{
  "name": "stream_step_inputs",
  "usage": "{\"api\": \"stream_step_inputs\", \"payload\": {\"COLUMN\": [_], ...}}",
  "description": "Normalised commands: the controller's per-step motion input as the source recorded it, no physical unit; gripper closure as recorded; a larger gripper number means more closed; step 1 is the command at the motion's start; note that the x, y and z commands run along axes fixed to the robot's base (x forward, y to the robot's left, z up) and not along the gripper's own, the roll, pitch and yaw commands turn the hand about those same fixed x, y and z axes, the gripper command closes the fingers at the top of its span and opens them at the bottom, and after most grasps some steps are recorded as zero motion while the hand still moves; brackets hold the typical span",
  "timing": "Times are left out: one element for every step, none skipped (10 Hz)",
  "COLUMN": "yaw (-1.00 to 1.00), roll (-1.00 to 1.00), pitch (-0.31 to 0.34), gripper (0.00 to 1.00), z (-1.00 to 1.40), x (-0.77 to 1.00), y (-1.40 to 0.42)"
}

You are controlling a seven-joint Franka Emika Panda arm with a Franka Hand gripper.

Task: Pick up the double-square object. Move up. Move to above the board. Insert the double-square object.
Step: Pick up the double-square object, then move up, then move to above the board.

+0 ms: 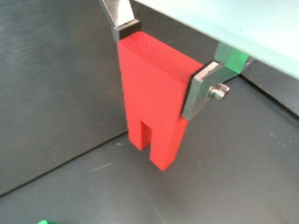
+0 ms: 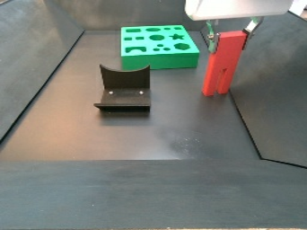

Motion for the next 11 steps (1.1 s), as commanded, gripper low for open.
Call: {"api": "stream_step_inputs", "payload": {"yaw": [0.0,0.0,0.0,0.0,0.02,0.02,0.01,0.0,-0.01,-0.04,-0.04], "roll": [0.0,0.0,0.0,0.0,0.0,0.01,0.01,0.02,0.03,0.02,0.03], "pitch": [0.0,0.0,0.0,0.0,-0.004,0.024,0.046,0.063,0.069,-0.507,-0.467], "gripper": [1.0,1.0,1.0,1.0,1.0,1.0,1.0,1.0,1.0,1.0,1.0], "z": [0.0,0.0,0.0,0.83,0.84,0.75,0.63,0.44,0.3,1.0,1.0], "x": [0.0,0.0,0.0,0.0,0.04,0.02,0.02,0.01,0.01,0.02,0.01], "y": [0.0,0.0,0.0,0.0,0.05,0.05,0.04,0.03,0.03,0.11,0.12]}}
